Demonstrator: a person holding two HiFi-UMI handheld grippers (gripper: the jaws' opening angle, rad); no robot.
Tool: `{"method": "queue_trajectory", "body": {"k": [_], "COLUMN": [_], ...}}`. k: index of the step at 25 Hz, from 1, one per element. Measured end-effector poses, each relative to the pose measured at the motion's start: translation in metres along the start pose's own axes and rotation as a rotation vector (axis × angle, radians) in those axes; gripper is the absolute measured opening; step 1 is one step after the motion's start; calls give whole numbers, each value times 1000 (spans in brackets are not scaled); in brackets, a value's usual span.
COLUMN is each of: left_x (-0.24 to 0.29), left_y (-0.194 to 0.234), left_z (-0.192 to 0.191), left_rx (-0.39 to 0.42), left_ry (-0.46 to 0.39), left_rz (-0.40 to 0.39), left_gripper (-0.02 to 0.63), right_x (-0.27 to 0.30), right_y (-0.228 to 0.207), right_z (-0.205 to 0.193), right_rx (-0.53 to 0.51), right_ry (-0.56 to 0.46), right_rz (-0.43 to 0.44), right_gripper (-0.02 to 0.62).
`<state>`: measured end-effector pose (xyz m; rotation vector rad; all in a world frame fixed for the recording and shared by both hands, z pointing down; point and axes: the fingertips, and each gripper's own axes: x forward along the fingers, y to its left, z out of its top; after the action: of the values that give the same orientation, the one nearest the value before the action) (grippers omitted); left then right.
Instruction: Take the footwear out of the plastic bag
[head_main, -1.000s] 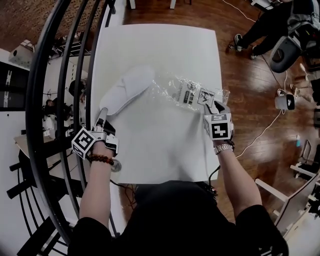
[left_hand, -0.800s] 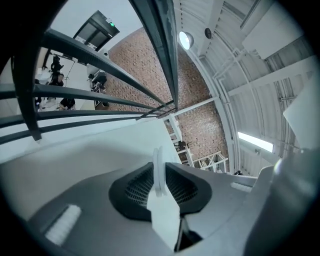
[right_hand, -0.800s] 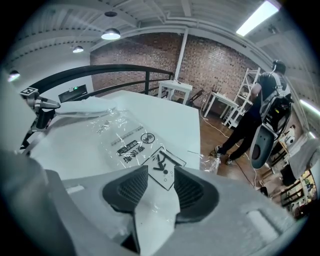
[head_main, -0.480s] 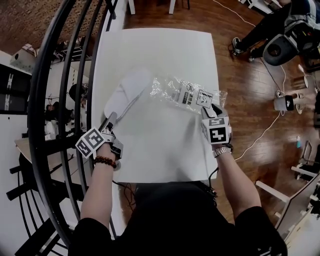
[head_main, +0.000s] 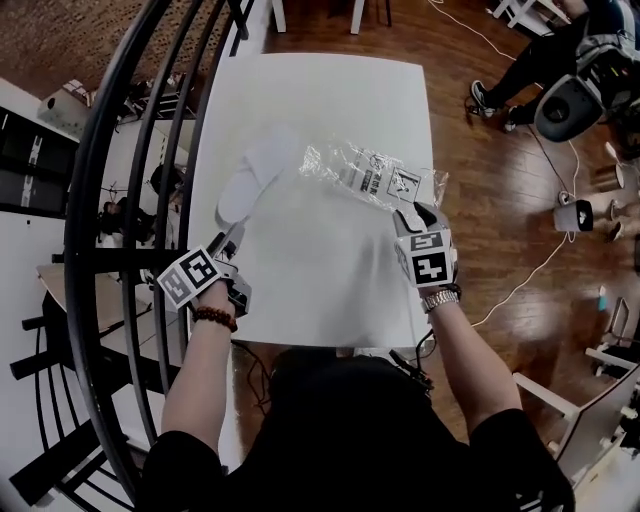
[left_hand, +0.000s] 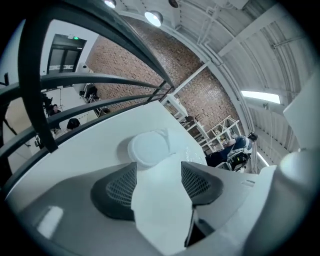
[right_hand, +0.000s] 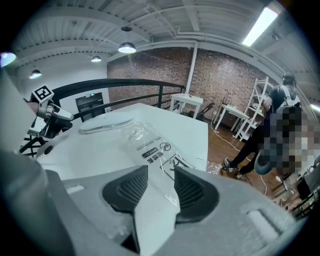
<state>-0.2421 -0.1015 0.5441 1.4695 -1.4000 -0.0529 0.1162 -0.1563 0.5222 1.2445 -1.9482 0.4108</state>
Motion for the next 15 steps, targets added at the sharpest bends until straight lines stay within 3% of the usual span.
{"method": "queue_trajectory", "body": {"k": [11, 15], "left_x": [-59, -80], "left_y": [-104, -146], "left_z": [-70, -99], "left_rx": [221, 330], "left_ry": [-111, -136], "left_rz": [-83, -122], "left_gripper": [191, 107], "right_x": [-73, -106], "right_y": [30, 41], "right_z": [-11, -15], "right_rx": [-102, -148], "right_ry": [-162, -229], "right_rz": [121, 161], "right_gripper": [146, 143]}}
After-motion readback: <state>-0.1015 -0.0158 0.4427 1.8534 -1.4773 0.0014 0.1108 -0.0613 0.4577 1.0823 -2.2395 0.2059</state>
